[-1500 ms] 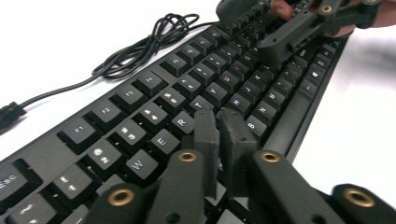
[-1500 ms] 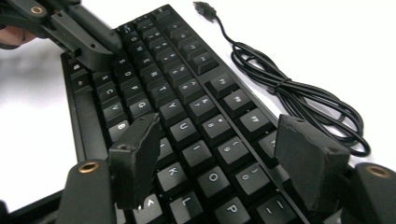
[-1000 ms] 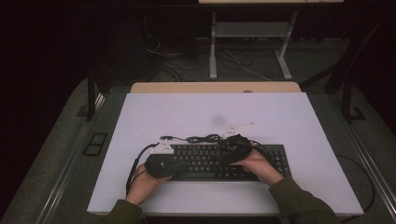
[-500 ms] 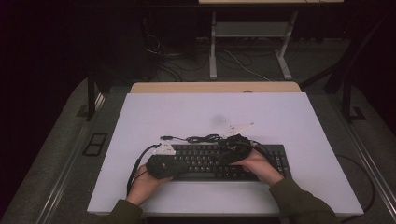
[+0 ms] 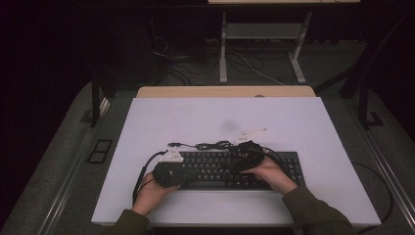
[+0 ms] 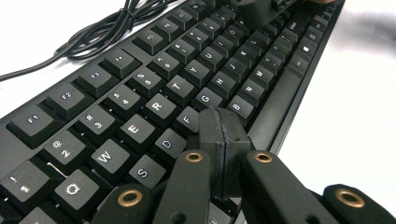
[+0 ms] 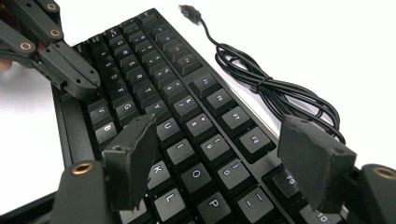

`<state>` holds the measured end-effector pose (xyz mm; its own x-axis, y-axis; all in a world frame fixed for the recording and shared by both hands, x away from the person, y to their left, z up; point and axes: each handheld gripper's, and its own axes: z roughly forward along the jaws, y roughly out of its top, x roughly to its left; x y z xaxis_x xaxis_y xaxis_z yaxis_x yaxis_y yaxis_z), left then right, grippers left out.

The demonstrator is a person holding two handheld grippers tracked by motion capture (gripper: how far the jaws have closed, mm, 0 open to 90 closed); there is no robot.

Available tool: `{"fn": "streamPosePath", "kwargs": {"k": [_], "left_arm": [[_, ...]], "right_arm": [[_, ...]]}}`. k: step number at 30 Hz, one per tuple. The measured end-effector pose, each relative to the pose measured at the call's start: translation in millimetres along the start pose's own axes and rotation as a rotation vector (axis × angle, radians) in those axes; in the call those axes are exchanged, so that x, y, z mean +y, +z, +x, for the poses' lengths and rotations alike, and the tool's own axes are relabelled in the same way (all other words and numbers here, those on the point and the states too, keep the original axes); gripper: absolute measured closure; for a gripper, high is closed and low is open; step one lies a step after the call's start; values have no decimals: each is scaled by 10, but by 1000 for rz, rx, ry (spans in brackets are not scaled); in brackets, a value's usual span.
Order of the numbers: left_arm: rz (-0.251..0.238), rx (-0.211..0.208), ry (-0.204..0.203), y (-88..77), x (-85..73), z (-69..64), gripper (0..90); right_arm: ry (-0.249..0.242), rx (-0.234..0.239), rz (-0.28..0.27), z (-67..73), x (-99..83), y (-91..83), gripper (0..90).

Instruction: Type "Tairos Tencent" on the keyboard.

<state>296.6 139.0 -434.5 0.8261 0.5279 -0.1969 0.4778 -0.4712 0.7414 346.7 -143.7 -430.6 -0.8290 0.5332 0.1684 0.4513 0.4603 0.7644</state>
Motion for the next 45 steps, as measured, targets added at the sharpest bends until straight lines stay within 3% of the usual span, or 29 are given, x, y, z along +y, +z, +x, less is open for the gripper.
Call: {"fn": "streamPosePath", "kwargs": {"k": [15,45], "left_arm": [[-21,2,-8,-56,35,14,890],[-59,95,-31,-66,86,274,890]], "right_arm": [[0,-1,0,5,2,-7,282],[-4,-3,-1,15,4,7,282]]}}
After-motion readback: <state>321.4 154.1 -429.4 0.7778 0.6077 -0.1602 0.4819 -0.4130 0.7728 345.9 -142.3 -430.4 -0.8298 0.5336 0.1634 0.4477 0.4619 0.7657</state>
